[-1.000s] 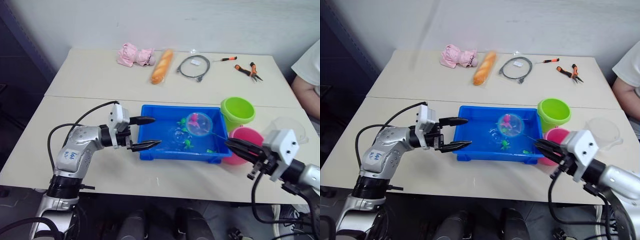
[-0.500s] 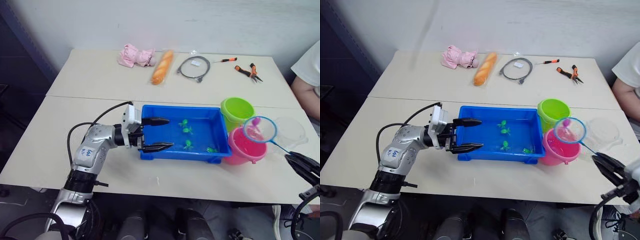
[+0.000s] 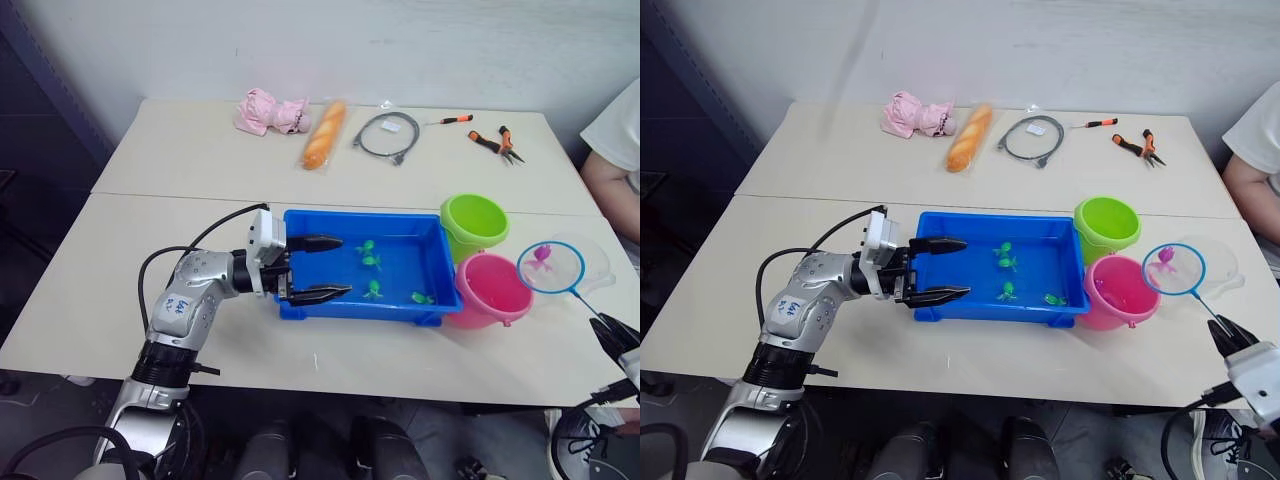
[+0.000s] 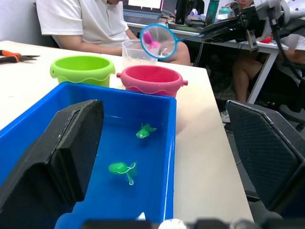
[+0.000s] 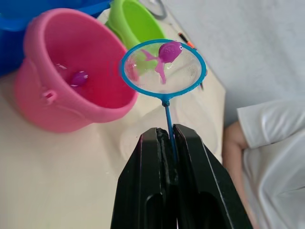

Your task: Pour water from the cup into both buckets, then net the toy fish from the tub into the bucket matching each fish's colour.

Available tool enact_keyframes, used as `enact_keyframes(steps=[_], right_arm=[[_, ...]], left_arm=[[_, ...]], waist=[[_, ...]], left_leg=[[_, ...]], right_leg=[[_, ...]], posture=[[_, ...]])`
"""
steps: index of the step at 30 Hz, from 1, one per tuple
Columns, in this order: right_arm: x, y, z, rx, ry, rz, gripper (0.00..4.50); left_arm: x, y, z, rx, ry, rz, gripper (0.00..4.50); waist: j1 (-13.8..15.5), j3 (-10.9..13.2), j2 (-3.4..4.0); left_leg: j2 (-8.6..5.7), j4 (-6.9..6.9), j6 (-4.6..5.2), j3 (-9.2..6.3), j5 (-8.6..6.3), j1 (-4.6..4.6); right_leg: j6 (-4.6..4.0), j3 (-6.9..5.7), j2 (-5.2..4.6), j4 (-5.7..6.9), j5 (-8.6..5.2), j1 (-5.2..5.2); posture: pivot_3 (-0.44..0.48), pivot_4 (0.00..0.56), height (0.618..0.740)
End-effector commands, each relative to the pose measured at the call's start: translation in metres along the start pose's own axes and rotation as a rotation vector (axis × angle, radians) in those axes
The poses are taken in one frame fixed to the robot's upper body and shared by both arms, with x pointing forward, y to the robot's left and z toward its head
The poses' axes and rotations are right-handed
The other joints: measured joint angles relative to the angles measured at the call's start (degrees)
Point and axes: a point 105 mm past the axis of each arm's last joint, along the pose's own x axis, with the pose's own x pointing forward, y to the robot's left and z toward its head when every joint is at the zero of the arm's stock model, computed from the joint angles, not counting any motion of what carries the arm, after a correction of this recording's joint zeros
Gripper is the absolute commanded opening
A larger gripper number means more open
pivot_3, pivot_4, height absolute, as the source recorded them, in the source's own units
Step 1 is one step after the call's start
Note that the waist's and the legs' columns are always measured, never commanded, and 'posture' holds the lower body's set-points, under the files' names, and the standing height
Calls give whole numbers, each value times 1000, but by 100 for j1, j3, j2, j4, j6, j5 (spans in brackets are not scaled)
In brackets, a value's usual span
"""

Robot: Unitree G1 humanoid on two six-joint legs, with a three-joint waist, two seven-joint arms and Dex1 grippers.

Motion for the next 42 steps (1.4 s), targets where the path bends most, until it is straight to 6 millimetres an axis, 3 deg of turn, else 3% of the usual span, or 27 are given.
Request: enact_keyframes(steps=[1, 11, 19, 31, 35, 42], right_arm=[[2, -4, 1, -133, 11, -29, 0], [3, 3, -4, -514, -48, -22, 0], [-1, 5, -1, -662, -93, -99, 0], [0, 5, -2, -756, -90, -123, 0], [5, 18, -7, -694, -80, -75, 0], [10, -12, 19, -626, -130, -184, 0]], left_arm=[[0, -4, 7, 32, -15, -5, 4388], [-3, -1, 7, 34, -8, 23, 4388], [-6, 1, 6, 36, 1, 46, 4388], [-3, -2, 5, 32, -2, 45, 4388], [-2, -3, 3, 32, -1, 42, 4388], [-9, -2, 4, 45, 8, 53, 4388]], waist=[[0, -1, 1], [-1, -1, 1], [-8, -1, 1], [-11, -1, 1], [-18, -1, 1], [-22, -1, 3]], left_leg=[[0, 0, 0, 0, 0, 0], [-2, 0, -3, 2, 2, 0], [-1, 0, -10, 1, 6, 3], [-1, 0, -9, 1, 7, 2], [-1, 0, -9, 1, 8, 3], [-1, 1, -8, 1, 9, 4]], right_leg=[[0, 0, 0, 1, 0, 0], [0, 1, 0, 0, 0, 0], [-1, 4, 2, 3, -1, 0], [-2, 6, 2, 4, -2, 0], [-3, 6, 2, 5, -2, 0], [-3, 6, 2, 7, -2, 0]], posture=[[0, 150, 740], [0, 150, 740], [0, 150, 740], [0, 150, 740], [0, 150, 740], [0, 150, 740]])
